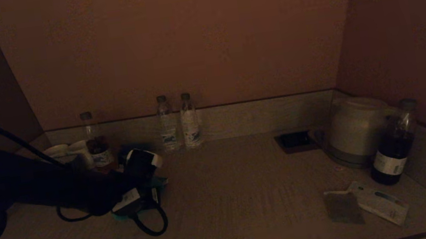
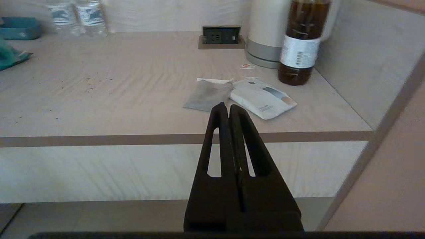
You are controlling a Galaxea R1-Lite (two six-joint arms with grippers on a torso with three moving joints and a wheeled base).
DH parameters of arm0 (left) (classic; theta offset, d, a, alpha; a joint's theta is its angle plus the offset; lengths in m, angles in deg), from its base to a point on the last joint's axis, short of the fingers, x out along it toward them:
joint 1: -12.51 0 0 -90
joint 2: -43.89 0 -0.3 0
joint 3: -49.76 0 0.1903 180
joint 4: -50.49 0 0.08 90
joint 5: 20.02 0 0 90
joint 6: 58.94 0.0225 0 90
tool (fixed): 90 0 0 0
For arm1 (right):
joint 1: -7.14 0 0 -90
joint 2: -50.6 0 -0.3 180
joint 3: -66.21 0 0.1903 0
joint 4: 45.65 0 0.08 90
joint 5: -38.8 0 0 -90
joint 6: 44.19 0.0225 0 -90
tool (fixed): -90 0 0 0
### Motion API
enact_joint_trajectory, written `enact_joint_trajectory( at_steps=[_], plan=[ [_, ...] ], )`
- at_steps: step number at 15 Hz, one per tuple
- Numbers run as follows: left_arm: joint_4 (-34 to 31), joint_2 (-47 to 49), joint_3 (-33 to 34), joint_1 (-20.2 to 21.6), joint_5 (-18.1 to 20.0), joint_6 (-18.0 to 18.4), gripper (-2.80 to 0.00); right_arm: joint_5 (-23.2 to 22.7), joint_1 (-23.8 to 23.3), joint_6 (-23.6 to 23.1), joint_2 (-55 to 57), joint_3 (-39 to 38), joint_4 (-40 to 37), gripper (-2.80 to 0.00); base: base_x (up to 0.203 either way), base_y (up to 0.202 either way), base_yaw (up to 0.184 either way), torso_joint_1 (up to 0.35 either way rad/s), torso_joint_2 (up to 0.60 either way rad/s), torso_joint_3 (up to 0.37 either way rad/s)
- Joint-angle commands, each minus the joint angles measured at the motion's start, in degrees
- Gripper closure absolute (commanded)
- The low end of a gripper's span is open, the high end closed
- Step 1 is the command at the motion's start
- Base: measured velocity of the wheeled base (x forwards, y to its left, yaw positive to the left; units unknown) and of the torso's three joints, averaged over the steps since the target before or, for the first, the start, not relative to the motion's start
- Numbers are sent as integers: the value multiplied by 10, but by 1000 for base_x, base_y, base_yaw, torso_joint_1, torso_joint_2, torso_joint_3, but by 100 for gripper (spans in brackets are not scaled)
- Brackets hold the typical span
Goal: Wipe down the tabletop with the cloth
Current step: Sweep the stains on the table
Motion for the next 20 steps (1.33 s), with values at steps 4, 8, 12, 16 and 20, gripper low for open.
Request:
enact_joint_trajectory(
  at_steps=[4, 8, 12, 16, 20],
  plan=[
    [1, -78, 62, -47, -3, -30, 0, 0, 0, 0, 0, 0, 0, 0, 0, 0, 0, 0, 0, 0],
    [0, -203, 183, -124, -3, -64, 0, 0, 0, 0, 0, 0, 0, 0, 0, 0, 0, 0, 0, 0],
    [1, -303, 281, -191, 12, -74, 0, 0, 0, 0, 0, 0, 0, 0, 0, 0, 0, 0, 0, 0],
    [-23, -437, 351, -275, 85, -80, 0, 0, 0, 0, 0, 0, 0, 0, 0, 0, 0, 0, 0, 0],
    [-52, -538, 368, -322, 107, -71, 0, 0, 0, 0, 0, 0, 0, 0, 0, 0, 0, 0, 0, 0]
  ],
)
